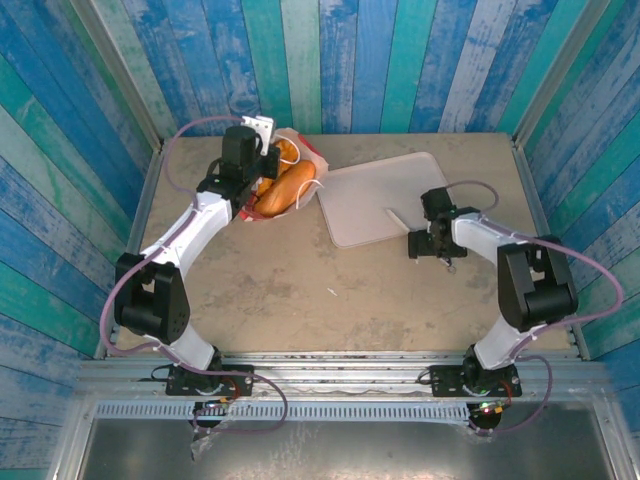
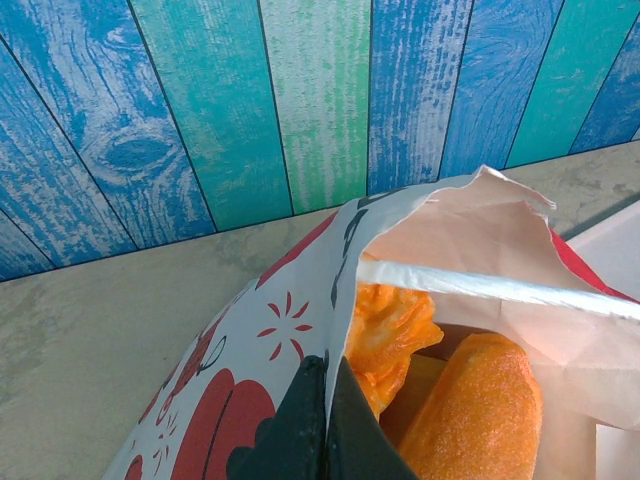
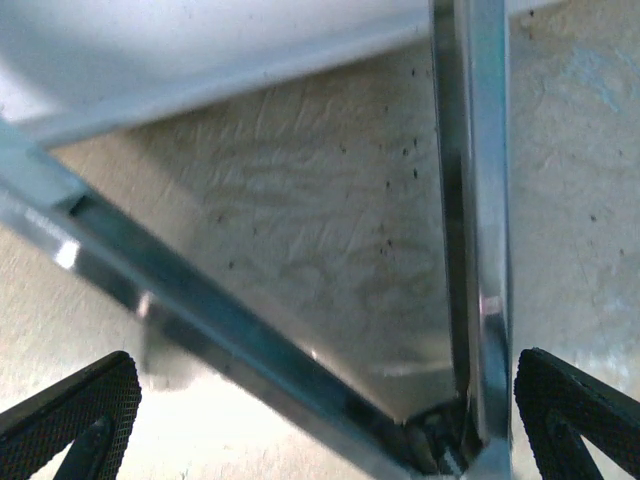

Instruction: Take the fake bread out of the paper bag

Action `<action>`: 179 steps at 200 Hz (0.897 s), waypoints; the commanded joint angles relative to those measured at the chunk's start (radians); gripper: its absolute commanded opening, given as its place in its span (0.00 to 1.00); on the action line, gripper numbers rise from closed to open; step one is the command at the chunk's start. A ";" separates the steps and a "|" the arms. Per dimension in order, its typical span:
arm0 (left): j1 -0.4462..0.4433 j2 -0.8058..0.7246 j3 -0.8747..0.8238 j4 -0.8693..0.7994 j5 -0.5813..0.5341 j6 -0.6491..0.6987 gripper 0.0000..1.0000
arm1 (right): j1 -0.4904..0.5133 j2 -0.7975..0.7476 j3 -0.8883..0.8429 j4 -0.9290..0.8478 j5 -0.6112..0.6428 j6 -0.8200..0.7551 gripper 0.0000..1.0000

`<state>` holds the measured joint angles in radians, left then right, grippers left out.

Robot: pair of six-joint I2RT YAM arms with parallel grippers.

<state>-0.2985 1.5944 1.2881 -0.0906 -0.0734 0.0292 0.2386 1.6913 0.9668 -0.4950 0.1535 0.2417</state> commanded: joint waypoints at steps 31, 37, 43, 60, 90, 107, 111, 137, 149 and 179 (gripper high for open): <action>-0.005 -0.015 0.036 0.031 -0.011 -0.008 0.00 | -0.027 0.102 0.076 -0.017 -0.026 -0.043 1.00; -0.004 -0.015 0.035 0.029 -0.014 -0.008 0.00 | -0.027 0.109 0.082 -0.015 -0.030 -0.050 1.00; -0.005 -0.016 0.036 0.028 -0.017 -0.008 0.00 | -0.026 0.115 0.086 -0.015 -0.036 -0.056 1.00; -0.005 -0.014 0.034 0.025 -0.024 -0.010 0.00 | -0.026 0.122 0.089 -0.007 -0.068 -0.076 1.00; -0.005 -0.020 0.031 0.025 -0.023 -0.015 0.00 | -0.012 0.108 0.071 0.005 -0.096 -0.096 0.95; -0.005 -0.022 0.028 0.027 -0.023 -0.017 0.00 | 0.000 0.092 0.054 0.018 -0.103 -0.096 0.89; -0.005 -0.023 0.027 0.028 -0.022 -0.017 0.00 | 0.003 0.090 0.050 0.020 -0.104 -0.097 0.86; -0.005 -0.027 0.023 0.029 -0.022 -0.018 0.00 | 0.025 0.084 0.043 0.010 -0.078 -0.093 0.75; -0.005 -0.028 0.021 0.028 -0.022 -0.018 0.00 | 0.035 0.083 0.039 0.005 -0.066 -0.091 0.71; -0.005 -0.030 0.017 0.026 -0.025 -0.018 0.00 | 0.075 0.061 0.017 -0.014 -0.037 -0.067 0.65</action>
<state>-0.2985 1.5944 1.2896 -0.0921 -0.0887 0.0242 0.2760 1.7695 1.0279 -0.4442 0.0853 0.1616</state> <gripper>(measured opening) 0.048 0.663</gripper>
